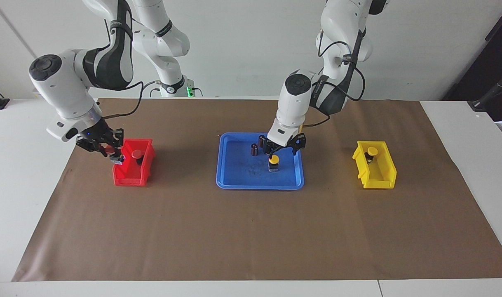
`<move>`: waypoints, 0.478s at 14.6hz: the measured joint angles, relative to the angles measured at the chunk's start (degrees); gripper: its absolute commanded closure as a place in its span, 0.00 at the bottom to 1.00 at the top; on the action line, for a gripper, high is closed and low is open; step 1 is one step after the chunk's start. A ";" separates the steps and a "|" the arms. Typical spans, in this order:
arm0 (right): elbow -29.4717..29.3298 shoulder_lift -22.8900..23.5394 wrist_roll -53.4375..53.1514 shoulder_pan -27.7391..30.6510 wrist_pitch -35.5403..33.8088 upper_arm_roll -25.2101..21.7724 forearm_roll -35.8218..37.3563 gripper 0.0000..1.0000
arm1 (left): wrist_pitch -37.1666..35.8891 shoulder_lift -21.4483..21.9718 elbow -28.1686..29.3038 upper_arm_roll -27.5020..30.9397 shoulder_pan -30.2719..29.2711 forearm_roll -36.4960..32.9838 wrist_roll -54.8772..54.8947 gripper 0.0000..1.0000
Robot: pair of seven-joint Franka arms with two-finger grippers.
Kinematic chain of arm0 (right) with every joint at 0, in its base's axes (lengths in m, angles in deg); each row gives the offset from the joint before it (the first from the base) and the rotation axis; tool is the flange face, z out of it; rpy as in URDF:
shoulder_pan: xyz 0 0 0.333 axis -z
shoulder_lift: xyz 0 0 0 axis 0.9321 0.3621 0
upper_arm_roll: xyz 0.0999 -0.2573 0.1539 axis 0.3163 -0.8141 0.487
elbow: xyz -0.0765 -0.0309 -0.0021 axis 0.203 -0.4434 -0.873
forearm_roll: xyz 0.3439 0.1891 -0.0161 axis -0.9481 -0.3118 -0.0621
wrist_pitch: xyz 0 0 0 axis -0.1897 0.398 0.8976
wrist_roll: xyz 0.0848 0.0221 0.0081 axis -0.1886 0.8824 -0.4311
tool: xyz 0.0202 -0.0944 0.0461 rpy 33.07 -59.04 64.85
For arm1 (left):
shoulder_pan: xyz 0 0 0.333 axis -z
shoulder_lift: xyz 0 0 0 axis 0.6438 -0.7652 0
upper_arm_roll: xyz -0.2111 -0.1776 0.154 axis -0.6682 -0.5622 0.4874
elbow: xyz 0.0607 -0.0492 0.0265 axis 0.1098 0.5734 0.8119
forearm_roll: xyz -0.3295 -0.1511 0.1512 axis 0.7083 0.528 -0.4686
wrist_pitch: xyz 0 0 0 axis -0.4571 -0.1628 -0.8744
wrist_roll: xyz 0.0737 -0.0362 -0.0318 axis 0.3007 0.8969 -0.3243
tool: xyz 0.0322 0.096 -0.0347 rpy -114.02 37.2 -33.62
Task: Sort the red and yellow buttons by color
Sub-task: 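Carry the red button to the red bin while the left gripper grasps the yellow button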
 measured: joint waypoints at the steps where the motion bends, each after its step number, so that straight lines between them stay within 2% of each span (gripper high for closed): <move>1: 1.79 -0.09 0.00 0.07 1.87 0.10 -0.52 0.80 | 0.36 -0.45 -0.19 0.01 0.02 -0.01 -0.23 0.02; 3: 4.12 -0.09 0.00 0.07 5.03 0.37 -1.06 0.80 | 1.12 -0.99 -0.30 0.05 0.02 -0.01 -0.51 0.07; 4: 5.13 -0.07 0.00 0.06 6.56 0.48 -1.10 0.80 | 1.32 -1.15 -0.34 0.04 0.02 -0.01 -0.77 0.15; 6: 7.47 -0.05 0.00 -0.01 9.98 0.69 -1.12 0.80 | 2.03 -1.51 -0.34 0.02 0.23 -0.02 -1.18 0.71; 7: 8.49 -0.04 0.00 -0.09 11.09 0.81 -1.12 0.80 | 2.25 -1.68 -0.36 0.02 0.49 -0.02 -1.50 0.93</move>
